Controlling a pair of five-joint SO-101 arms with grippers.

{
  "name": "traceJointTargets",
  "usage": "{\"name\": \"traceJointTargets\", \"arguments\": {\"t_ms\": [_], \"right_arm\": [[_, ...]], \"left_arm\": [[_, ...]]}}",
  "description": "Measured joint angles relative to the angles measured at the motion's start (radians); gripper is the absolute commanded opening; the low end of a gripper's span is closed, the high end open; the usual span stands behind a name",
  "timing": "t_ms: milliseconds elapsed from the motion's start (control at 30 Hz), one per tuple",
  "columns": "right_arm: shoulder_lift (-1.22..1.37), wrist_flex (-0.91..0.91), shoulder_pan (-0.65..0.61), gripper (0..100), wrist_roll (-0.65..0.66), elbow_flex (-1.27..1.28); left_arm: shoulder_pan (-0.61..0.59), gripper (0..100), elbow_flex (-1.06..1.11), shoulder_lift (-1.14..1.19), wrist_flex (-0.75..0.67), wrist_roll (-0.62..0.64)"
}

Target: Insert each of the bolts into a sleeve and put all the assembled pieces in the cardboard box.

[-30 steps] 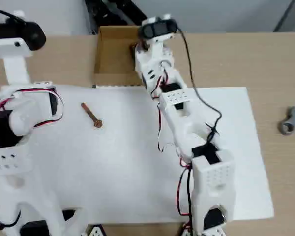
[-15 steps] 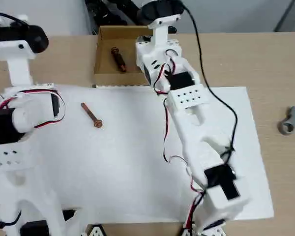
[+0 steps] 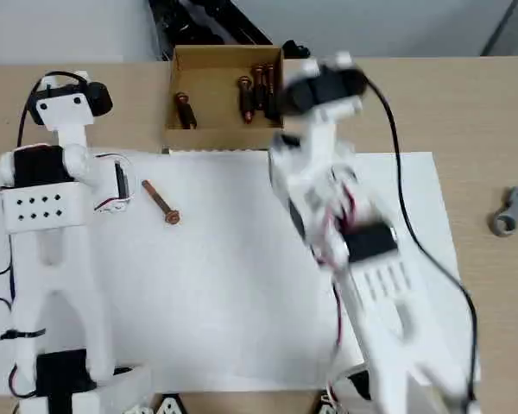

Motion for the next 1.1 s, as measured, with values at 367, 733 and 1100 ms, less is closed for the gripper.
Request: {"name": "traceJointTargets", "arguments": {"t_ms": [367, 733, 1100], "right_arm": [[-1.008, 0.0, 0.172, 0.3, 0.0, 0.763], [-1.019, -0.017, 0.262, 0.3, 0.0, 0.879], [-1.019, -0.017, 0.262, 0.3, 0.0, 0.902]], "left_arm": [[0.083, 7, 0.028, 0.172, -0.097, 0.064], [0.087, 11, -0.35, 0.629, -0.002, 0.189], [0.104, 15, -0.641, 0.913, 0.061, 0.367]]}}
